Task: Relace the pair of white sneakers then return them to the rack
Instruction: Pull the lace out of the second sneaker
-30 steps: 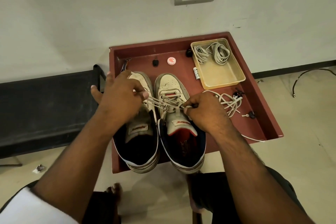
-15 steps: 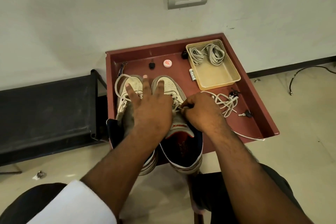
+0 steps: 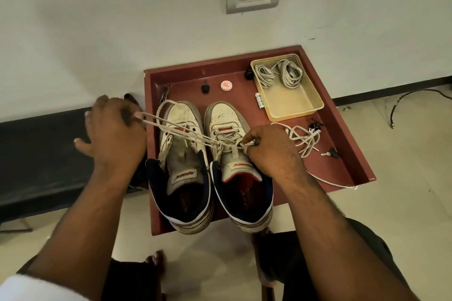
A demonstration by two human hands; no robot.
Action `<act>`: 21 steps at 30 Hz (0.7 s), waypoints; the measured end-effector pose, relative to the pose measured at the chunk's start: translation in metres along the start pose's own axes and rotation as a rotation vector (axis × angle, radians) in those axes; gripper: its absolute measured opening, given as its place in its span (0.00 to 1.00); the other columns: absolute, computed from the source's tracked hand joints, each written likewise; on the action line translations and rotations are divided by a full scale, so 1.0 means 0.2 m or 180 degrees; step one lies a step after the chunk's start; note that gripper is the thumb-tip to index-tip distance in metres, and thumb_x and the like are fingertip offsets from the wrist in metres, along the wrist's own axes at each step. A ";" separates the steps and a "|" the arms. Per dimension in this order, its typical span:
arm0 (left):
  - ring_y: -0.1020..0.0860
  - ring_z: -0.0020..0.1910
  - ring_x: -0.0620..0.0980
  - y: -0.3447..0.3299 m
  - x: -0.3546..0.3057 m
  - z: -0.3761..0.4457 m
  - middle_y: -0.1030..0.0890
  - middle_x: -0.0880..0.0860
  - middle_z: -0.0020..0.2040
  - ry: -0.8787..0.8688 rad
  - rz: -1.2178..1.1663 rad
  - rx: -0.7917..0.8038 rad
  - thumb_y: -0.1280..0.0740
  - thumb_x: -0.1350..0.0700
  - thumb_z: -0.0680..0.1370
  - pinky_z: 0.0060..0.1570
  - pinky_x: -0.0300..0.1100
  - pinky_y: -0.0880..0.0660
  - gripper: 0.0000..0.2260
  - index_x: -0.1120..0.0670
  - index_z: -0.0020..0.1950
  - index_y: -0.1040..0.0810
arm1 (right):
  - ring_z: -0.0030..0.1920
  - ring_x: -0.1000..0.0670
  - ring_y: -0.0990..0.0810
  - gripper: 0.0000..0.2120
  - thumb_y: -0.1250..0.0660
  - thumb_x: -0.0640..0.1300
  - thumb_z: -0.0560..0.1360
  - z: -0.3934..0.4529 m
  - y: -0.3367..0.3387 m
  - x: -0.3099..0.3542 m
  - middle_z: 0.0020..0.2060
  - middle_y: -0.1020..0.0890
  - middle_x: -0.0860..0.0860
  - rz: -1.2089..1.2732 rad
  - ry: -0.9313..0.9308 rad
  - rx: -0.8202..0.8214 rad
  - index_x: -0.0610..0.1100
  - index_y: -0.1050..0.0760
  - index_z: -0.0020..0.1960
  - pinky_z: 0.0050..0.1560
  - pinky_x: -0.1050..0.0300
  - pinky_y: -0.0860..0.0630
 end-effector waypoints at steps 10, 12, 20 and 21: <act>0.66 0.77 0.64 -0.50 -0.46 -0.47 0.59 0.52 0.81 -0.1678 0.1801 0.1327 0.41 0.44 0.80 0.65 0.75 0.67 0.14 0.40 0.65 0.25 | 0.47 0.49 0.19 0.08 0.30 0.44 0.72 0.01 0.01 0.02 0.46 0.17 0.50 -0.0110 0.0116 -0.0020 0.51 0.17 0.50 0.50 0.55 0.21; 0.65 0.77 0.65 -0.53 -0.47 -0.49 0.59 0.53 0.81 -0.1674 0.1860 0.1298 0.41 0.47 0.81 0.66 0.76 0.65 0.12 0.41 0.62 0.24 | 0.46 0.49 0.19 0.08 0.30 0.43 0.71 0.00 0.01 0.02 0.44 0.16 0.50 -0.0078 0.0115 -0.0020 0.51 0.17 0.49 0.50 0.54 0.21; 0.65 0.77 0.65 -0.57 -0.48 -0.53 0.56 0.51 0.81 -0.1746 0.1809 0.1586 0.36 0.54 0.80 0.66 0.74 0.66 0.10 0.43 0.58 0.21 | 0.44 0.51 0.20 0.08 0.30 0.44 0.71 0.00 0.00 0.02 0.45 0.18 0.50 -0.0069 0.0093 0.0024 0.52 0.18 0.49 0.47 0.57 0.22; 0.65 0.77 0.64 -0.57 -0.47 -0.52 0.55 0.50 0.81 -0.1689 0.1681 0.1627 0.36 0.54 0.79 0.67 0.74 0.66 0.10 0.43 0.57 0.22 | 0.44 0.51 0.19 0.07 0.30 0.44 0.72 0.00 0.00 0.01 0.44 0.17 0.51 -0.0055 0.0084 0.0031 0.52 0.17 0.49 0.47 0.56 0.22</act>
Point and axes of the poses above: each hand's wrist, its own z-axis towards the middle knuckle, its own y-axis out of the back of the hand, x = y × z, the point moved 10 cm from there along z, towards the middle knuckle
